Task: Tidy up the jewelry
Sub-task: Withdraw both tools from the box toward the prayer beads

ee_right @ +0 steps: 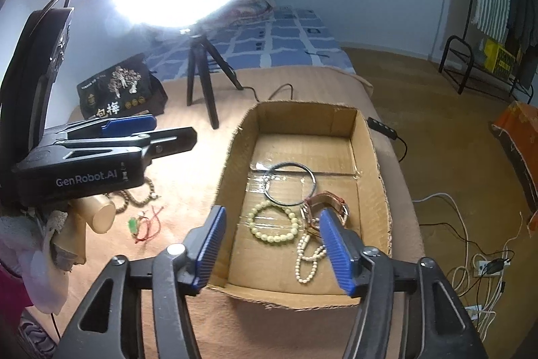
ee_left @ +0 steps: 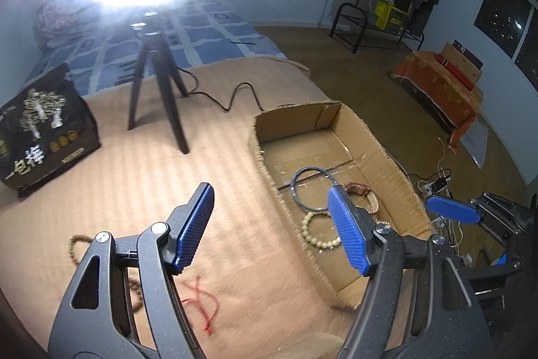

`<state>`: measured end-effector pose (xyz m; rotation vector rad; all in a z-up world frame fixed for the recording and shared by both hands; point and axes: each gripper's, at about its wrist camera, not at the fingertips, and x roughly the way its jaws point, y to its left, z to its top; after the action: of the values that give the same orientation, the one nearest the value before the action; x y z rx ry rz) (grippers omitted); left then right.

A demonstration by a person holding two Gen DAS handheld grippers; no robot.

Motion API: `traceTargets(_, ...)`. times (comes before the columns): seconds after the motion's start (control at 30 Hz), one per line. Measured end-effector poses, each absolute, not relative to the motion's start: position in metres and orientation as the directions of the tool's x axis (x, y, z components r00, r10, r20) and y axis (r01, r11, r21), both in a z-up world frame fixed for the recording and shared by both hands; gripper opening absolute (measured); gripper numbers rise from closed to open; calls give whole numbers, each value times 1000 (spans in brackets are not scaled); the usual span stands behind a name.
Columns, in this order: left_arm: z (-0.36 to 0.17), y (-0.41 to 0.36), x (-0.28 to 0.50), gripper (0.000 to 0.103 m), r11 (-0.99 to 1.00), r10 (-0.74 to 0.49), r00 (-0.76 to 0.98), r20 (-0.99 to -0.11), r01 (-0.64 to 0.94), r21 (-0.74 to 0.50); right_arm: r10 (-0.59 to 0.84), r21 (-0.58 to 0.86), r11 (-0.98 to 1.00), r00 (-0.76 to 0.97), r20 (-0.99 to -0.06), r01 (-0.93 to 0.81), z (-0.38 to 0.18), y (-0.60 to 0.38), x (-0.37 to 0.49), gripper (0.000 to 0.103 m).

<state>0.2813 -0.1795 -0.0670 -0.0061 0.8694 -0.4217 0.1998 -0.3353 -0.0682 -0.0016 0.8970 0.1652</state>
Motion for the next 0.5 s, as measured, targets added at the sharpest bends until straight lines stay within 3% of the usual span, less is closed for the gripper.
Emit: traceTargets(0.5, -52, -53, 246, 73, 955, -282, 601, -748, 247, -162, 222, 100, 968, 598, -770, -231, -60, -274, 189, 68)
